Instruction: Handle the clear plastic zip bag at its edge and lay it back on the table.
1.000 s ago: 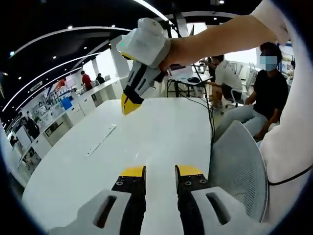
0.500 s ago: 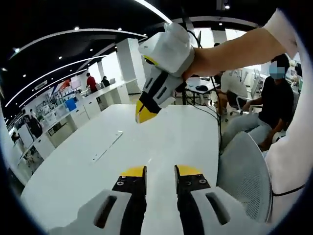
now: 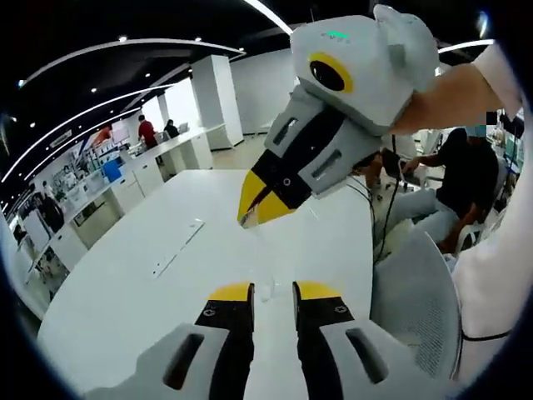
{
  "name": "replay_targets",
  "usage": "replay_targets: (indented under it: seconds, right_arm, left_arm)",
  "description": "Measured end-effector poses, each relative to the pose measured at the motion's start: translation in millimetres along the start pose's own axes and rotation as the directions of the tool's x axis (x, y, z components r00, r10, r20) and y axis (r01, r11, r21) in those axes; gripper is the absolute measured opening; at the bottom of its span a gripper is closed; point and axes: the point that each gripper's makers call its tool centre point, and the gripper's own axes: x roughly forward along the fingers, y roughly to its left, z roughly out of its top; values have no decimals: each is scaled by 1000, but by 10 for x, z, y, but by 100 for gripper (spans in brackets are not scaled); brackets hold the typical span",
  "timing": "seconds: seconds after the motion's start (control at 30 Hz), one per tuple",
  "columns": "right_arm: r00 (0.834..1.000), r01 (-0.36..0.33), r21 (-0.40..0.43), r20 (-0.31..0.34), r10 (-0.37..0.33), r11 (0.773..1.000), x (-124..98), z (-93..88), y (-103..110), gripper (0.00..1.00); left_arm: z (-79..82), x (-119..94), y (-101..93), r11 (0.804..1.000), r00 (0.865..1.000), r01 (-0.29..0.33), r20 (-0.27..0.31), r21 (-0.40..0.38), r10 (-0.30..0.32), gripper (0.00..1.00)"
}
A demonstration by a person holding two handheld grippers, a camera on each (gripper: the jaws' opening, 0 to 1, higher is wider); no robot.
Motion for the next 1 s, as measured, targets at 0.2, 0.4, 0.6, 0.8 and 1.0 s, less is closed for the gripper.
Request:
replay_targets:
  seconds: [0.2, 0.4, 0.6, 0.8, 1.0]
  right_arm:
    - [1000, 1, -16, -3, -1, 1000, 8, 27, 34, 0]
    - [1000, -1, -14, 8, 1, 1000, 18, 86, 52, 0]
    - [1000, -9, -19, 8, 9, 1000, 17, 111, 110, 0]
    - [1000, -24, -5, 4, 24, 1000, 2, 105, 154, 0]
    - [998, -61, 38, -2, 61, 997, -12, 42, 199, 0]
  left_arm:
    - [22, -7, -48, 1000, 1000, 26, 1, -18, -25, 12]
    - [-58, 21, -19, 1000, 999, 19, -32, -21, -20, 6]
    - [-132, 18, 25, 1000, 998, 8, -61, 4, -7, 0]
    - [-166, 5, 50, 999, 998, 5, -68, 40, -2, 0]
    - [-148, -27, 103, 985, 997, -33, -66, 172, 45, 0]
